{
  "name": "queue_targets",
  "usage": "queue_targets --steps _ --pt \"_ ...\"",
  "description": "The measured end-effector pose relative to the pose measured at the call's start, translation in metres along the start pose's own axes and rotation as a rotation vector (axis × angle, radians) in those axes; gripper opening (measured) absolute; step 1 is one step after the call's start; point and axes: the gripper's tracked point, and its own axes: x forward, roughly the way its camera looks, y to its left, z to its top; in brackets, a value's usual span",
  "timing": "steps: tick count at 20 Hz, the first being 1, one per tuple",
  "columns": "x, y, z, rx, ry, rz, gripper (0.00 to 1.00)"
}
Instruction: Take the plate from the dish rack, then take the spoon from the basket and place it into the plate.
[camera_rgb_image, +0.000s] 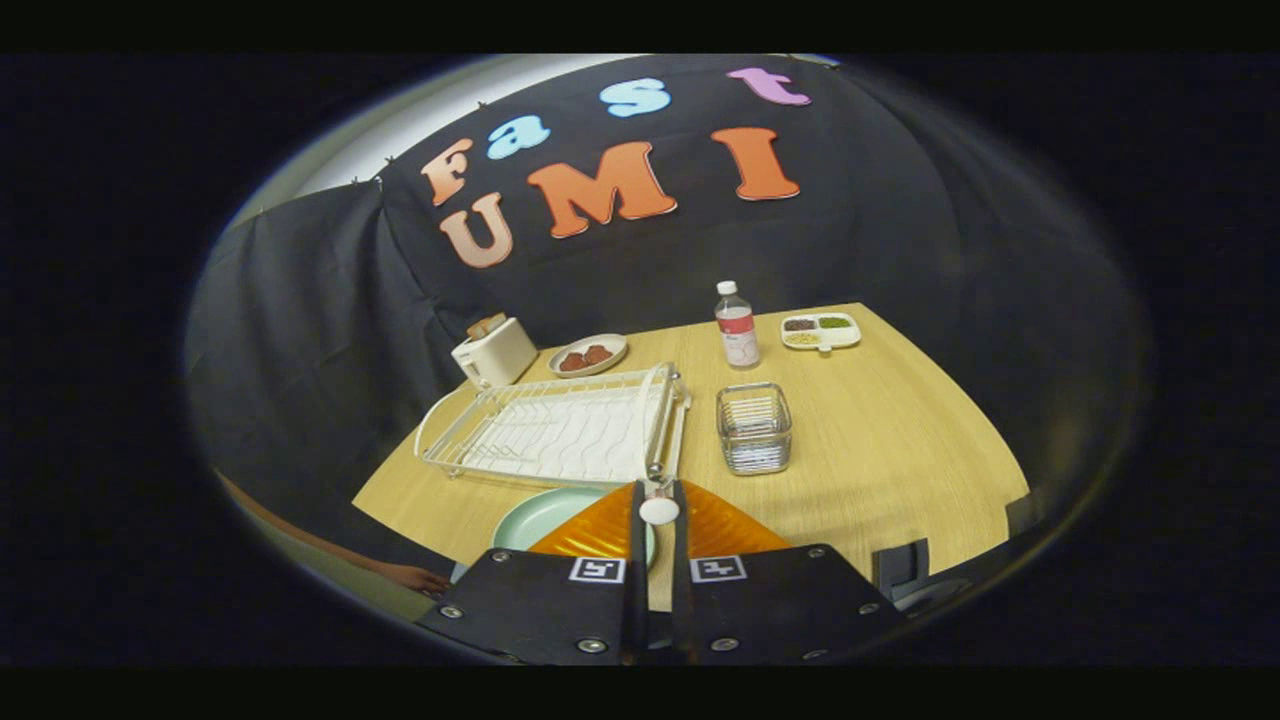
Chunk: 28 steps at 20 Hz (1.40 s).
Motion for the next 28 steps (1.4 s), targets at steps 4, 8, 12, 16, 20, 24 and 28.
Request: queue_targets --steps 4,8,12,16,20,24,28 --pt "0.012 0.026 -0.02 -0.02 0.065 0.079 0.09" --pt "0.029 0.049 -0.03 -0.051 0.106 0.142 0.09" --pt "0.054 0.074 -0.041 -0.074 0.142 0.198 0.09" --pt "0.072 0.096 -0.047 -0.11 0.155 0.247 0.09" --pt "0.086 0.101 -0.058 -0.147 0.178 0.254 0.09" --pt "0.093 0.096 -0.06 -0.072 0.178 0.27 0.1" --pt "0.093 0.084 -0.072 -0.024 0.223 0.25 0.13"
